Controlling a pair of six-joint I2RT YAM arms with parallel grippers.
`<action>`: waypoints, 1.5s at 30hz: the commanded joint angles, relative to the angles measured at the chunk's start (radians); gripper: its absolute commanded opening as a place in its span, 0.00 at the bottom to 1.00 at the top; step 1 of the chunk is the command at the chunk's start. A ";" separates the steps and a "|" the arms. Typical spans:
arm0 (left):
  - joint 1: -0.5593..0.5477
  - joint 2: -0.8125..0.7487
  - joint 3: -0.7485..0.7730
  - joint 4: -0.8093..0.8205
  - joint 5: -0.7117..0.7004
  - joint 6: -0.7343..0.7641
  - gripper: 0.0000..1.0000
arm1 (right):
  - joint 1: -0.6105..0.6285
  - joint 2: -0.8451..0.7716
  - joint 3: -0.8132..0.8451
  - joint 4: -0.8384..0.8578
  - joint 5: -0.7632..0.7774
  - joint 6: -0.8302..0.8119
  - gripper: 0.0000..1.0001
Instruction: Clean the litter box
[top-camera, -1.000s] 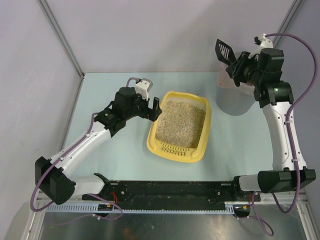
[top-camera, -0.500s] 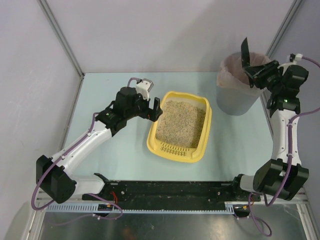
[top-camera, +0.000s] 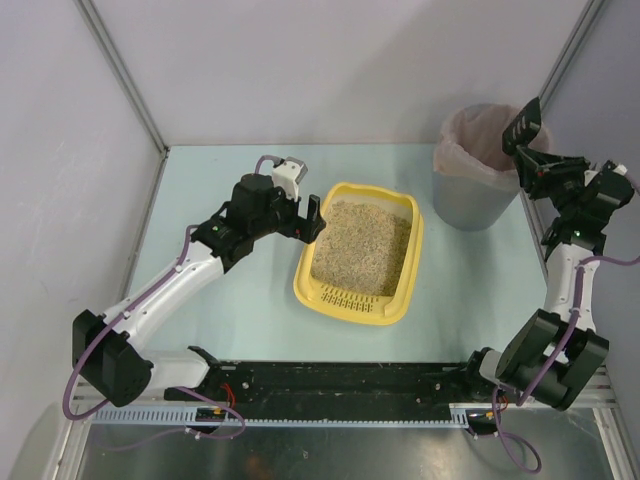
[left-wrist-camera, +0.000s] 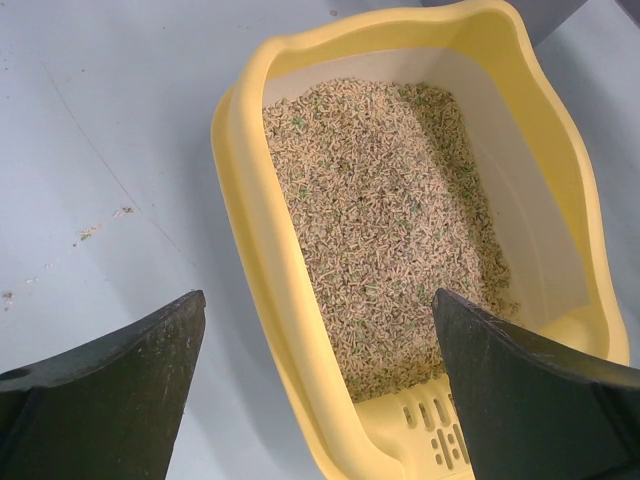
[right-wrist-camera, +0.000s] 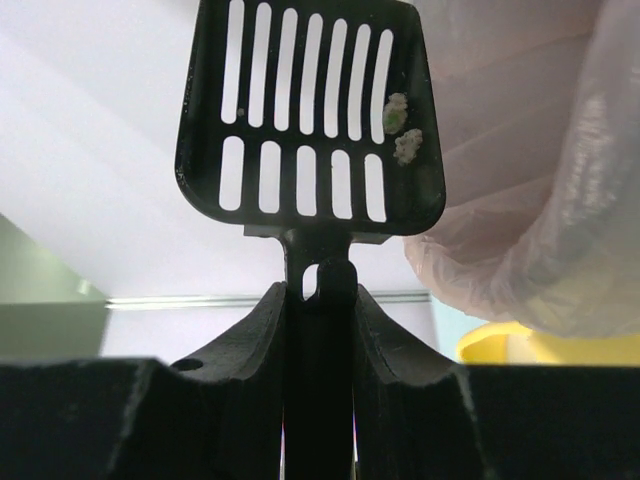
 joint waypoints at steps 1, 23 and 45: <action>0.001 -0.002 0.001 0.024 0.014 -0.001 0.99 | -0.030 0.018 -0.083 0.283 -0.081 0.295 0.00; -0.001 -0.005 0.001 0.024 0.013 -0.002 0.99 | -0.027 0.160 -0.282 0.934 -0.038 0.941 0.00; -0.001 -0.008 0.001 0.024 0.005 0.001 0.99 | -0.039 0.170 -0.316 0.977 -0.046 0.764 0.00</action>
